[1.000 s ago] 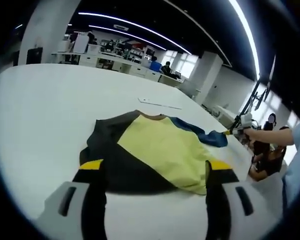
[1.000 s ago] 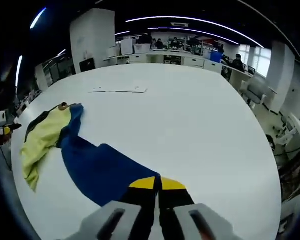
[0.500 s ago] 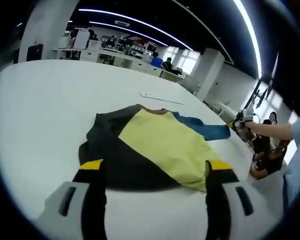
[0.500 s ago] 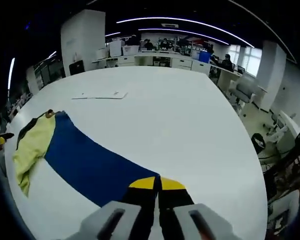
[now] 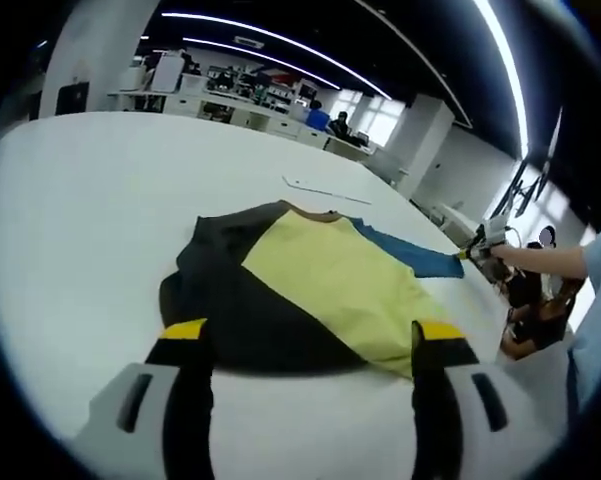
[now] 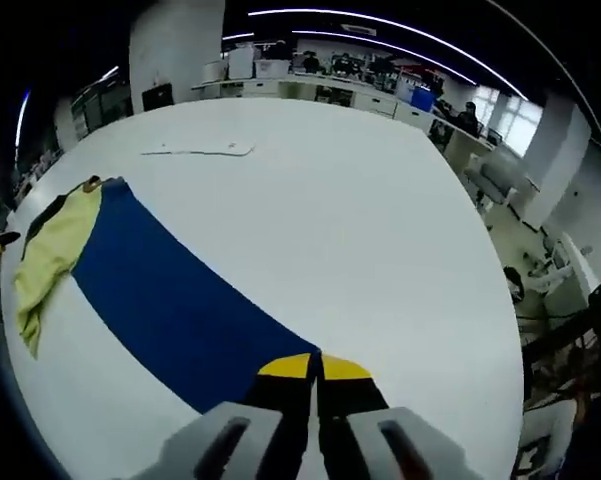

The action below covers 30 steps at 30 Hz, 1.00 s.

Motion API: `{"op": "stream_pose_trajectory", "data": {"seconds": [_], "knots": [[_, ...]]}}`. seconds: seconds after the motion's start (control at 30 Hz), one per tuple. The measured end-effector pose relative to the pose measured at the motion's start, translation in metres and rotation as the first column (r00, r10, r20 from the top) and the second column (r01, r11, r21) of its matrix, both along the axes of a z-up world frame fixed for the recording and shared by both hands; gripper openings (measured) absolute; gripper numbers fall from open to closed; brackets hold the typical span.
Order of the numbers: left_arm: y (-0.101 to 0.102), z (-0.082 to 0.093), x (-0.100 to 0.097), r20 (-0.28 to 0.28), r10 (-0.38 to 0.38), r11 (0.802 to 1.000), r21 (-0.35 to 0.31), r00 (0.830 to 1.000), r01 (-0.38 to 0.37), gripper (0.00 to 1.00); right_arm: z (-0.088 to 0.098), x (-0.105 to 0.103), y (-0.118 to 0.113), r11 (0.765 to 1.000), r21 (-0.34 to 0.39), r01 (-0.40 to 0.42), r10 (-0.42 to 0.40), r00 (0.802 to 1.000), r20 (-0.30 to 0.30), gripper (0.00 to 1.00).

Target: Fold the garment on the visible template until the final outline fits inside the template.

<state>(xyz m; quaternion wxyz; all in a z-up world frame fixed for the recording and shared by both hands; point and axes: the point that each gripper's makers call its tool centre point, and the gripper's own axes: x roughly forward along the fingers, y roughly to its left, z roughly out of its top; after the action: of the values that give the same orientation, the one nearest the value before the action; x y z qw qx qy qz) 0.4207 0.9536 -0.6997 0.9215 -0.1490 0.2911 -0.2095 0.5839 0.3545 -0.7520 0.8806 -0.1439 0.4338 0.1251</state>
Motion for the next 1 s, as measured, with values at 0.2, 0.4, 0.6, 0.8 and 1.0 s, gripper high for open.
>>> {"op": "stream_pose_trajectory", "data": {"seconds": [0.2,0.4,0.6,0.8,1.0], "knots": [[0.003,-0.001,-0.005,-0.005,0.01,1.0,-0.007,1.0,-0.01,0.79,-0.001,0.001,-0.001,0.999,0.016,0.031,-0.031,1.0,0.001,0.0],[0.005,-0.001,-0.006,-0.002,0.019,1.0,-0.01,1.0,-0.019,0.79,0.002,0.0,0.002,0.999,0.034,0.026,-0.027,1.0,0.01,0.0],[0.002,-0.001,-0.007,0.005,0.016,1.0,-0.024,1.0,-0.016,0.79,0.004,-0.009,0.01,0.998,0.069,-0.002,0.0,1.0,0.022,0.17],[-0.002,-0.001,-0.01,0.012,0.012,0.999,-0.041,1.0,-0.012,0.79,0.015,-0.022,0.039,0.976,0.204,-0.076,0.061,0.995,0.076,0.53],[-0.001,0.003,-0.014,0.023,0.011,0.999,-0.05,1.0,-0.01,0.79,0.038,-0.037,0.061,0.954,0.268,-0.134,0.1,0.986,0.136,0.77]]}}
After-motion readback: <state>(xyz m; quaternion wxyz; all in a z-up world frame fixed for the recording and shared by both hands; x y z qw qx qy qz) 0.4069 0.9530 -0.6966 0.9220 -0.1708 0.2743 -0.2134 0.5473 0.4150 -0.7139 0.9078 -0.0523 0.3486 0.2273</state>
